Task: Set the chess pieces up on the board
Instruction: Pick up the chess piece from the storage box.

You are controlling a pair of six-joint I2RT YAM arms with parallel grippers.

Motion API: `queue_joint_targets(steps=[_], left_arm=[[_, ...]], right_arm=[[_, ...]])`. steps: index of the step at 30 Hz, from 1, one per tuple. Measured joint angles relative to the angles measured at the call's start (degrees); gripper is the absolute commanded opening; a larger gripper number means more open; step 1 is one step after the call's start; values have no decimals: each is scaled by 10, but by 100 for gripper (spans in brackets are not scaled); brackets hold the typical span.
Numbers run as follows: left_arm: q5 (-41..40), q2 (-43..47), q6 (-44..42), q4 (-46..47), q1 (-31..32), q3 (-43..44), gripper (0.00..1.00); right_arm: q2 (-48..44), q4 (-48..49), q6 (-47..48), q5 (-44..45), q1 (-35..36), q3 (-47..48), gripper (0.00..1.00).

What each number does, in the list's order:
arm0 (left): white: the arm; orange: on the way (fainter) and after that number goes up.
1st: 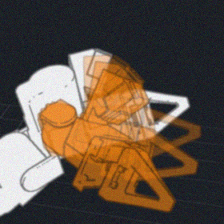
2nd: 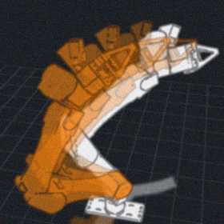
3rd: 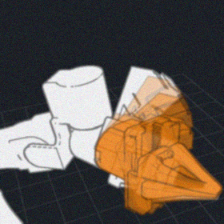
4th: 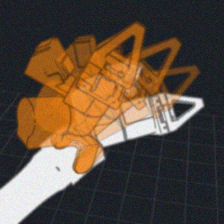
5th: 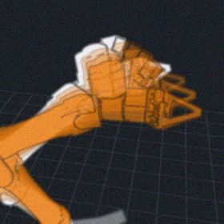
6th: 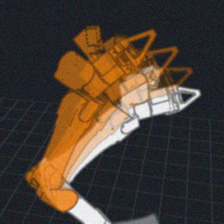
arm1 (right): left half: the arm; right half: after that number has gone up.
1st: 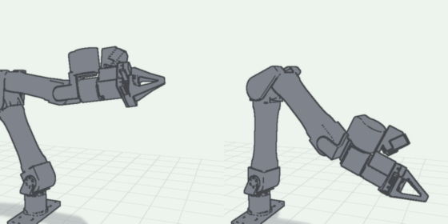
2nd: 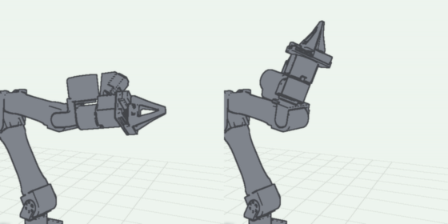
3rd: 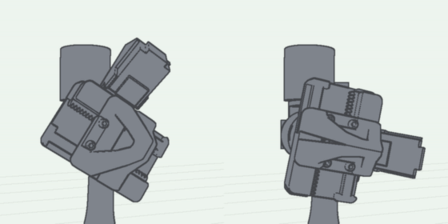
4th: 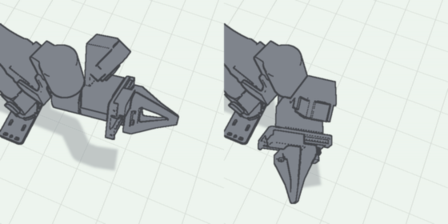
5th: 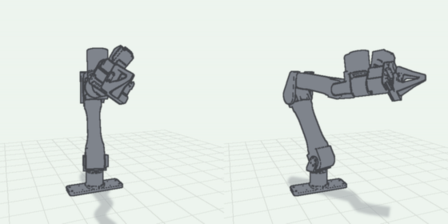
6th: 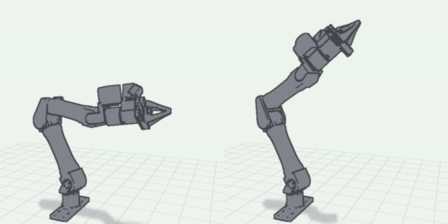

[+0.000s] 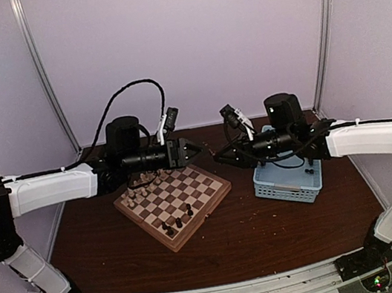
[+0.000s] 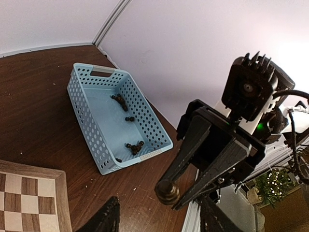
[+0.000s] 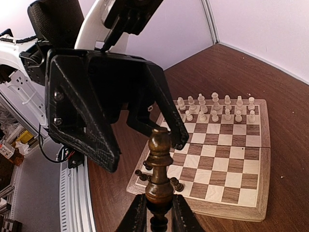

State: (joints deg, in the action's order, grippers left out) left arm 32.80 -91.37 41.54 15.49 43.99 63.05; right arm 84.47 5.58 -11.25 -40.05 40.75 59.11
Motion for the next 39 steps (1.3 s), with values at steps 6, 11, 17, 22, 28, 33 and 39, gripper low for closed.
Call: queue_joint_targets(steps=[6, 11, 17, 22, 28, 33, 39], left_arm=[[7, -9, 6, 9, 0, 6, 36], [13, -17, 10, 12, 0, 14, 22], [14, -20, 10, 12, 0, 14, 27], [16, -20, 12, 12, 0, 14, 39], [15, -24, 12, 12, 0, 14, 24], [15, -26, 11, 12, 0, 14, 22], [14, -29, 12, 12, 0, 16, 13]], right_arm=[[16, -6, 7, 0, 4, 10, 19], [27, -11, 9, -1, 6, 14, 19], [27, -15, 10, -1, 7, 14, 19], [27, -15, 10, 0, 7, 14, 19], [27, -16, 10, 0, 7, 15, 20], [27, -16, 10, 0, 7, 15, 20], [27, -16, 10, 0, 7, 15, 23]])
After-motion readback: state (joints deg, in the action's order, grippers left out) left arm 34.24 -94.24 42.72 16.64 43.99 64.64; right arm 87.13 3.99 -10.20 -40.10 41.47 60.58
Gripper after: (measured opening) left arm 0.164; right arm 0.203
